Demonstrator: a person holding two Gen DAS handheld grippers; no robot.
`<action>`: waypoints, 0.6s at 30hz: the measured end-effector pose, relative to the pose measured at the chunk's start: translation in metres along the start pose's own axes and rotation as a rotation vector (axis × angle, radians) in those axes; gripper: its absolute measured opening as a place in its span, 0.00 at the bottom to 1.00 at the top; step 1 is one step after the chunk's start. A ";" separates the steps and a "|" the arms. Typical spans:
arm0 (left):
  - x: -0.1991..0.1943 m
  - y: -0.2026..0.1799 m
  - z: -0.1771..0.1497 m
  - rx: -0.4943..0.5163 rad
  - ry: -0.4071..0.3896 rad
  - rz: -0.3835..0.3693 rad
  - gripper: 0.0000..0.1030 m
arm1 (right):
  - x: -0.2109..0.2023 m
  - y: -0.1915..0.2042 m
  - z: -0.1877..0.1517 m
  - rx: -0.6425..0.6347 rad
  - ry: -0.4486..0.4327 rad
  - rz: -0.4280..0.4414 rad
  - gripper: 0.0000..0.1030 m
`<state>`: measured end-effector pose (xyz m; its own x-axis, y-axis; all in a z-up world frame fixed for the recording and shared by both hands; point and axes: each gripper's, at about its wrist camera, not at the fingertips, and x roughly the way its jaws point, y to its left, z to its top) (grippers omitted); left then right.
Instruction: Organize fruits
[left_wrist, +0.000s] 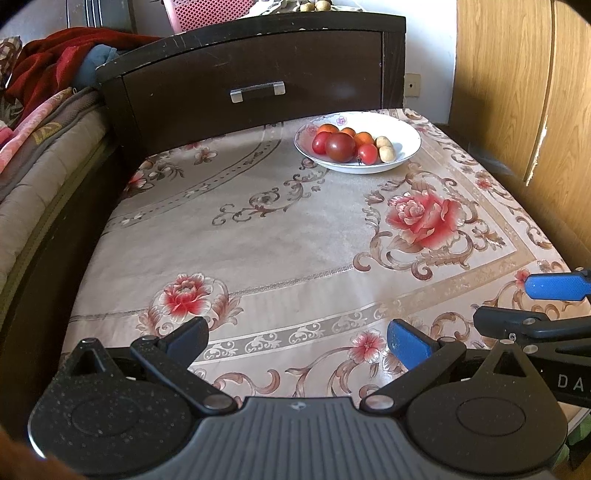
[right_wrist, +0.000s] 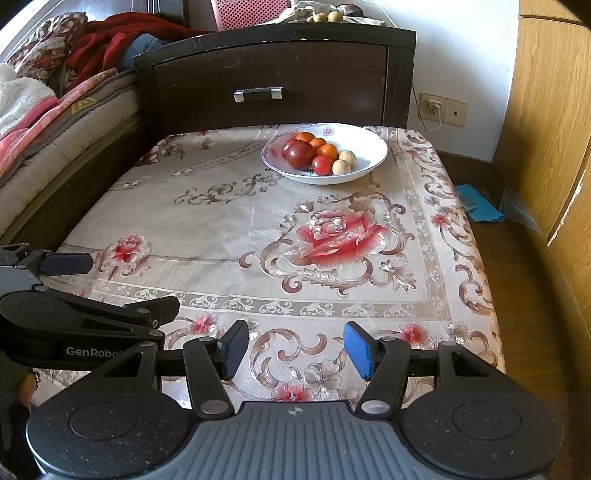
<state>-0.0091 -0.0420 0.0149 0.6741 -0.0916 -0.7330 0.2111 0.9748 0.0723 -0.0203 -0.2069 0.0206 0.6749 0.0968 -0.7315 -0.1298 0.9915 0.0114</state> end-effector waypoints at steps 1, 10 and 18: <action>0.000 0.000 0.000 0.000 -0.001 0.000 1.00 | 0.000 0.000 0.000 0.001 0.000 0.000 0.52; 0.000 0.000 -0.001 0.002 0.001 0.003 1.00 | 0.001 0.000 0.000 -0.001 0.001 0.000 0.52; -0.003 0.000 0.000 0.000 -0.017 0.013 1.00 | 0.002 0.002 -0.002 -0.009 0.007 0.002 0.54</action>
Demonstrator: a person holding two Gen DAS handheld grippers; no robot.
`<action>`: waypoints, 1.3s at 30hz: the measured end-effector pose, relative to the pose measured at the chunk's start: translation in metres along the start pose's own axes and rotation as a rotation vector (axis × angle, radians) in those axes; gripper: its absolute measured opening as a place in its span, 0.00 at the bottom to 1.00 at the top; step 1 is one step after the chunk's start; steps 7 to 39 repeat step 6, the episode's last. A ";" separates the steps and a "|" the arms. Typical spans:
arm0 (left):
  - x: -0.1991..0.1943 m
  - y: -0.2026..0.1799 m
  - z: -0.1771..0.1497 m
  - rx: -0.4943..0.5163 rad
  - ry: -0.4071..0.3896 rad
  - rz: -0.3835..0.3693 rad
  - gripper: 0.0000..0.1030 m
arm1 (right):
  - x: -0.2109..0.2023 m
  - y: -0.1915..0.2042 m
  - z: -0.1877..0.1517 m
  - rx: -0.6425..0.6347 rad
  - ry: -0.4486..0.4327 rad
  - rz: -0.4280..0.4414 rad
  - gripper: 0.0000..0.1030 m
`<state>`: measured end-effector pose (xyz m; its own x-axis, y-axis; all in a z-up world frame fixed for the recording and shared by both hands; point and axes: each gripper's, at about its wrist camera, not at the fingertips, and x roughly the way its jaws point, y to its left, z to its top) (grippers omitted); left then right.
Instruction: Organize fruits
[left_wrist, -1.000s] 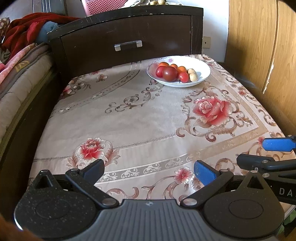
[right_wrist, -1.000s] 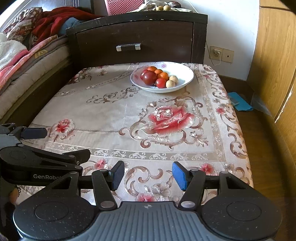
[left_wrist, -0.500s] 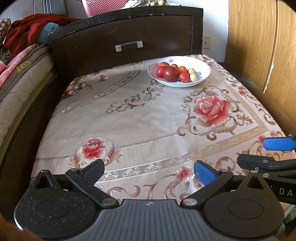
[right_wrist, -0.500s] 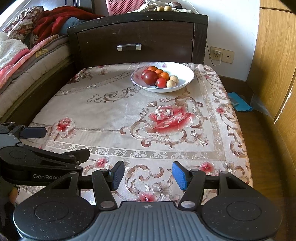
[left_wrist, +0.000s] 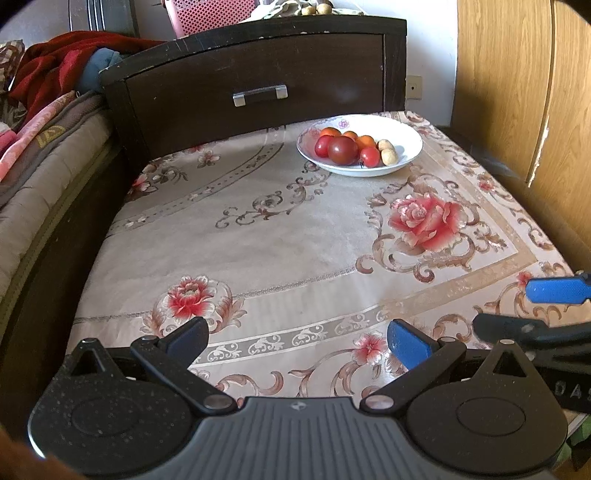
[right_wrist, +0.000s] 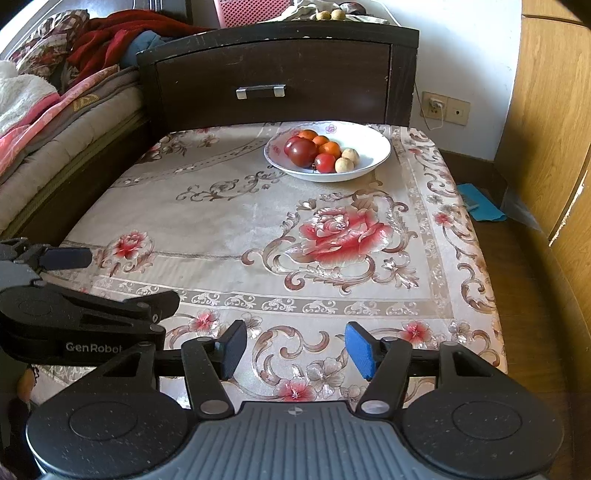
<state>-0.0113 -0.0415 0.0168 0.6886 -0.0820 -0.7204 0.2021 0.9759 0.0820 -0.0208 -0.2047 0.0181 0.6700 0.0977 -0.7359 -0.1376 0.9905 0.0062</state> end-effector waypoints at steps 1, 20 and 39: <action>-0.001 0.000 0.000 0.000 -0.005 0.002 1.00 | 0.000 0.001 0.000 -0.003 0.002 0.000 0.54; -0.001 0.001 0.001 -0.001 -0.007 0.007 1.00 | -0.001 -0.002 0.001 0.008 -0.013 -0.005 0.54; -0.001 0.001 0.001 -0.001 -0.007 0.007 1.00 | -0.001 -0.002 0.001 0.008 -0.013 -0.005 0.54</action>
